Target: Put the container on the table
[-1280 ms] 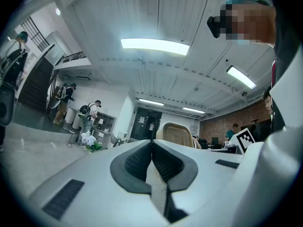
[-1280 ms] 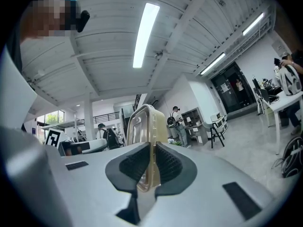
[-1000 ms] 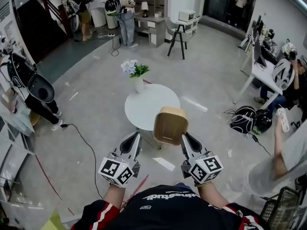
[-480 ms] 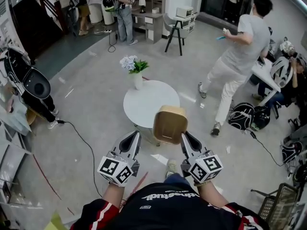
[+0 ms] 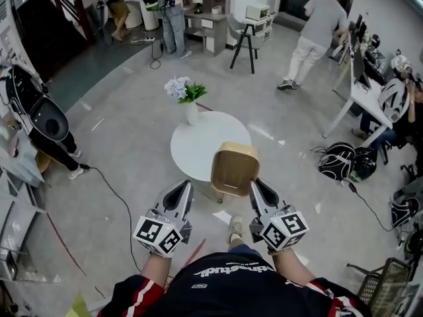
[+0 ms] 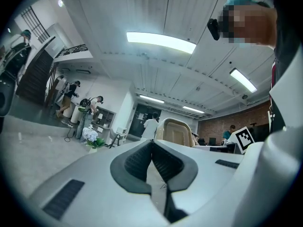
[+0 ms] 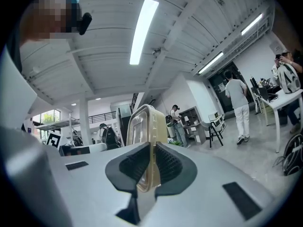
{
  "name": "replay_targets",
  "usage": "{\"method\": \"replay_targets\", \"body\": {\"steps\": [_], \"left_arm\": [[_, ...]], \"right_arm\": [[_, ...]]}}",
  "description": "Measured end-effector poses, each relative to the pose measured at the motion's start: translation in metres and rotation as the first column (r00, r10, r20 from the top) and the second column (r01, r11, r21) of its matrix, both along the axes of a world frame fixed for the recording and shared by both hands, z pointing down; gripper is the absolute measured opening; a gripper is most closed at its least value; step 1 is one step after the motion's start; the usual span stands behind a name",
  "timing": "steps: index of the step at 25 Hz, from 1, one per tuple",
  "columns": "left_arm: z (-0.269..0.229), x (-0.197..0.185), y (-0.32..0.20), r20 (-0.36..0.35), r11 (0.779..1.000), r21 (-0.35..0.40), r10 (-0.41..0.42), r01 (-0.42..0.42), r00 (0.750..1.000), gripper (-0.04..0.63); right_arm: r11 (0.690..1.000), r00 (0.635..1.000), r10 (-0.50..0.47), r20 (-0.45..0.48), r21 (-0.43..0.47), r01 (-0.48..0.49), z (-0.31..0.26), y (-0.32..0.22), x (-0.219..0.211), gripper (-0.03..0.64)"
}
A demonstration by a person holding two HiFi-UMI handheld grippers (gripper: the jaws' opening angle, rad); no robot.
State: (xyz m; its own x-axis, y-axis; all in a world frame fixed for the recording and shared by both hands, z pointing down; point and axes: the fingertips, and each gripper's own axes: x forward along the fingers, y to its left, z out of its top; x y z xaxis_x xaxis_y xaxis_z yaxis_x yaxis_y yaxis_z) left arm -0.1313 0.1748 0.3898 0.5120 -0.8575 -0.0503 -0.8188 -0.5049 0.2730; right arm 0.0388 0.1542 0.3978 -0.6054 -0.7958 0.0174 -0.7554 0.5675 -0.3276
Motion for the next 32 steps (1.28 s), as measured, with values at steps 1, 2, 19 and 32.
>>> {"method": "replay_targets", "body": {"steps": [1,2,19,32], "left_arm": [[0.001,0.0,-0.009,-0.004,1.0,-0.001,-0.004,0.004,1.0,0.025],[0.002,0.001,-0.019,-0.004,1.0,-0.002,-0.008,0.008,1.0,0.025],[-0.024,0.048,-0.207,0.029,0.998,0.021,-0.06,0.059,0.998,0.025],[-0.02,0.087,-0.276,0.066,0.995,0.009,-0.102,0.102,0.993,0.025]], "right_arm": [[1.0,1.0,-0.001,0.0,-0.002,0.001,0.002,-0.009,0.001,0.055],[1.0,1.0,-0.003,-0.001,-0.003,0.003,0.003,-0.02,0.003,0.055],[0.996,0.996,-0.091,0.016,0.026,0.091,-0.016,-0.215,0.036,0.055],[0.99,0.989,-0.14,0.047,0.016,0.139,-0.01,-0.289,0.074,0.055]]}}
